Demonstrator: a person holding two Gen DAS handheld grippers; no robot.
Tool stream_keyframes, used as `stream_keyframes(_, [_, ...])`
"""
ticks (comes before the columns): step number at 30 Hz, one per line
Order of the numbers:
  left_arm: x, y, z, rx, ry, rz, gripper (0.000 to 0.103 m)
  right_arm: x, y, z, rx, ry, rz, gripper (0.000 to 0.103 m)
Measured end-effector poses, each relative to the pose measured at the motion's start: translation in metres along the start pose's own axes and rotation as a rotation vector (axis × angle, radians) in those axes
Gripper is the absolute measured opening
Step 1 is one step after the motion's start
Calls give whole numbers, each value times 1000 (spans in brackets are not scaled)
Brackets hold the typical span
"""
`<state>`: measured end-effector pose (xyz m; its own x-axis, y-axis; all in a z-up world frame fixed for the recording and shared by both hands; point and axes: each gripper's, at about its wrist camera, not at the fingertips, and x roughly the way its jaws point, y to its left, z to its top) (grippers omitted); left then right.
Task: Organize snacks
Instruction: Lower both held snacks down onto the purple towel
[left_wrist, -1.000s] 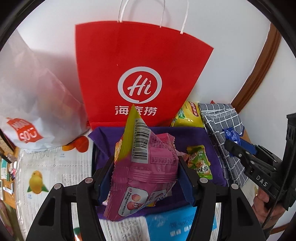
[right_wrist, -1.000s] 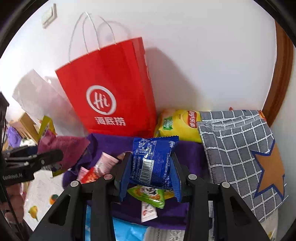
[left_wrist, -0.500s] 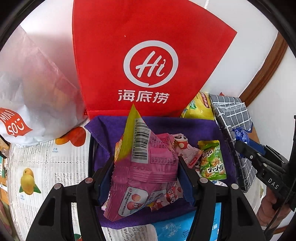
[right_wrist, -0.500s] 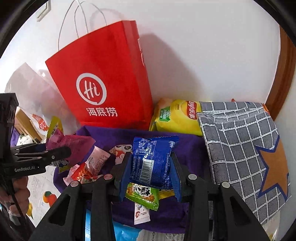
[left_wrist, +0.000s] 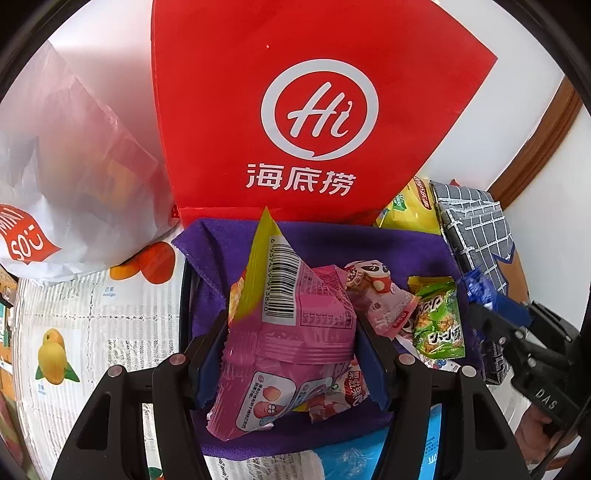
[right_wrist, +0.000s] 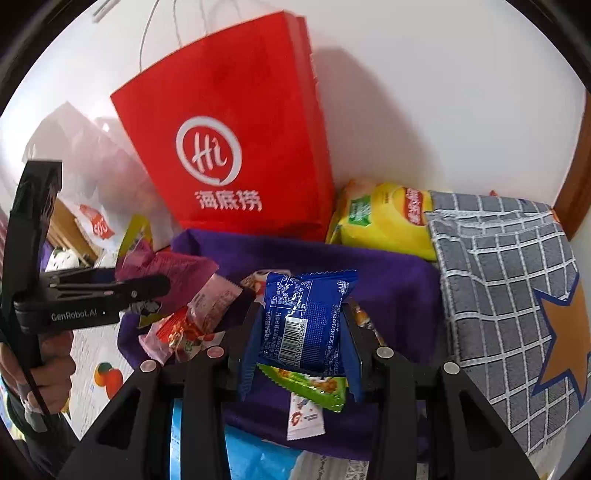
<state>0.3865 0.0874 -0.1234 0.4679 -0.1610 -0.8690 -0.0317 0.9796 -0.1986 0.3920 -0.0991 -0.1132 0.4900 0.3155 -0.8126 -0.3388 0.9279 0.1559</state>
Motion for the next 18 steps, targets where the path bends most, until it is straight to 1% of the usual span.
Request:
stream_keyframes(3, [3,0,-1,0,9,0,61,9,5,-2,-3,27,28,40])
stream_keyframes(10, [10,-3,-2,1,33,2,61,30,13,-8,-34,95,25,42])
stream_keyframes(14, [14,-4,-3,8,44,1,61,36,11,-9,-37,99,-5,44])
stream_keyframes(18, [20,-7,-5,10,59,0,61,38,10,-10,-39,100,-18,44])
